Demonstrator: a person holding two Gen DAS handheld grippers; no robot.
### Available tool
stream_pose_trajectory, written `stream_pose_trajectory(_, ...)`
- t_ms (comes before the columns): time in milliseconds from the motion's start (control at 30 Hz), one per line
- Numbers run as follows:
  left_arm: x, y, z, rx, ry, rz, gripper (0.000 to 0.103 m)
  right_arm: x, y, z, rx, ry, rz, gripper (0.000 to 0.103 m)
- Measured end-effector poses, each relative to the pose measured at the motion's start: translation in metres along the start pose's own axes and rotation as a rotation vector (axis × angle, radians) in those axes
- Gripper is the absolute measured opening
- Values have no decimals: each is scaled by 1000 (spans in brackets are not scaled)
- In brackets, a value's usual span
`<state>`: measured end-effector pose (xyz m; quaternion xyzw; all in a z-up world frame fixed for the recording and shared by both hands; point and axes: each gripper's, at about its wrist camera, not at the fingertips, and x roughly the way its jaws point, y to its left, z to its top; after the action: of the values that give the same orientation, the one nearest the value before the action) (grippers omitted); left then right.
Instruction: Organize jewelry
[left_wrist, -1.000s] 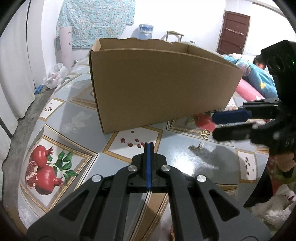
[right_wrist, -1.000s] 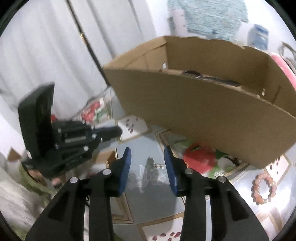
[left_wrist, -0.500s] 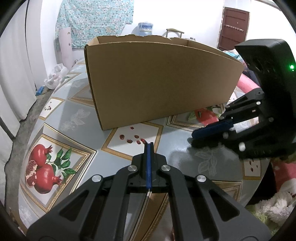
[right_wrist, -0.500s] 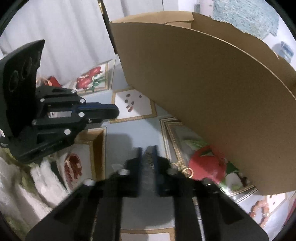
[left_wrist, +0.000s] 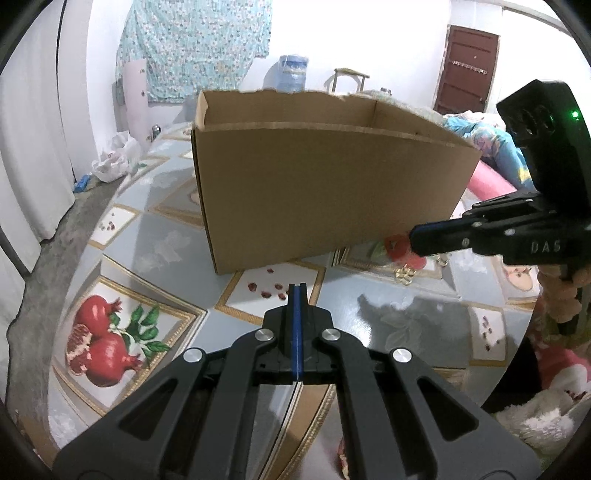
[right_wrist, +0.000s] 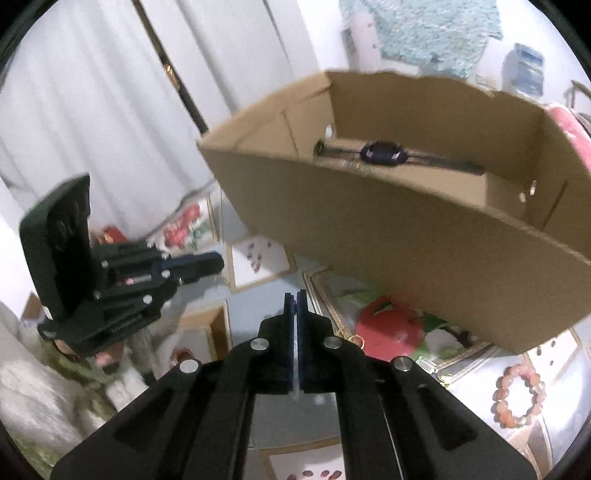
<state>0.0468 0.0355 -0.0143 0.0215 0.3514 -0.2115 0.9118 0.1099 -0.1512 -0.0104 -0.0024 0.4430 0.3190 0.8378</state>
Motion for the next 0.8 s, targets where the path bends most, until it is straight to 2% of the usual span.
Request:
stream_pose_trajectory(300,-31,-8,24,12,-93,-23,0,-51,-7,11,40,-184,25,2)
stream_pose_trajectory(567,-66,-26,82,69,-221,-67,0,-96,-18,44,15,-321,60,2)
stream_pose_trajectory(700,-53,-28,122,64,-209,-108,0,-104,-45,68,50,-325,88,2)
stream_pose_trajectory(800,-22,-24,152,15,-116,-147,0,-93,-67,88,85,-280,97,2)
